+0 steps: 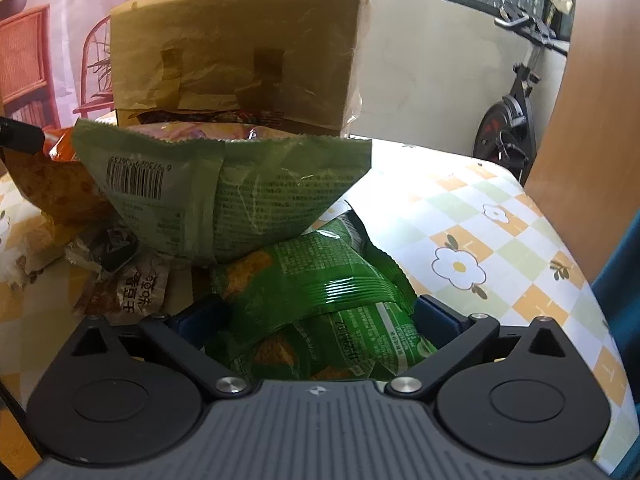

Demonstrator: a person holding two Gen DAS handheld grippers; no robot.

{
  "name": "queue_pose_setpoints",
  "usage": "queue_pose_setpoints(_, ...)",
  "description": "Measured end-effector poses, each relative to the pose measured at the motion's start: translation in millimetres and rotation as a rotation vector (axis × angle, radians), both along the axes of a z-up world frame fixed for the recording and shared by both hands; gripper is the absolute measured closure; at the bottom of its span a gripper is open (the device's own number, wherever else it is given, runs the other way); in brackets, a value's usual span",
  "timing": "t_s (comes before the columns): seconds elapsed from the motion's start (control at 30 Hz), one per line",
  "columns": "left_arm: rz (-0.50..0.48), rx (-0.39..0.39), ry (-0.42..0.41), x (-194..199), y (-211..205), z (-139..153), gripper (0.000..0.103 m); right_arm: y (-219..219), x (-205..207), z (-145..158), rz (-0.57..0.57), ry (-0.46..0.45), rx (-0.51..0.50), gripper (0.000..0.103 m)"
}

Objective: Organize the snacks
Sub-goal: 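Close the right tool on the green chip bag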

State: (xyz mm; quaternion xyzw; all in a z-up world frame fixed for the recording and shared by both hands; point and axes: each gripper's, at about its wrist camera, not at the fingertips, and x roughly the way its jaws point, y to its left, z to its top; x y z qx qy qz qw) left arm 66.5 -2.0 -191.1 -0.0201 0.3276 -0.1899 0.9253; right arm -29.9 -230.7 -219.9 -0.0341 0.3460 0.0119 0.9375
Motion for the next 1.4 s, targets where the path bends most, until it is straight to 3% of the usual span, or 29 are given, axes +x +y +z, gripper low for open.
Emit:
queue_pose_setpoints(0.17,-0.043,0.063,-0.020,0,-11,-6,0.012,1,-4,-2,0.004,-0.018,-0.012,0.004)
queue_pose_setpoints(0.43,-0.083,0.227,-0.065,7,-17,-14,0.012,-4,-3,0,-0.010,-0.016,0.019,0.005)
queue_pose_setpoints(1.03,-0.163,0.283,-0.051,36,-22,-35,0.006,-5,2,3,-0.025,0.010,0.050,0.005)
queue_pose_setpoints(1.2,-0.155,0.304,-0.073,29,-22,-32,0.021,-6,2,4,-0.023,0.009,0.055,0.005)
queue_pose_setpoints(1.4,-0.095,0.186,-0.068,19,-8,-17,0.024,-7,-2,14,-0.019,-0.012,0.119,0.006)
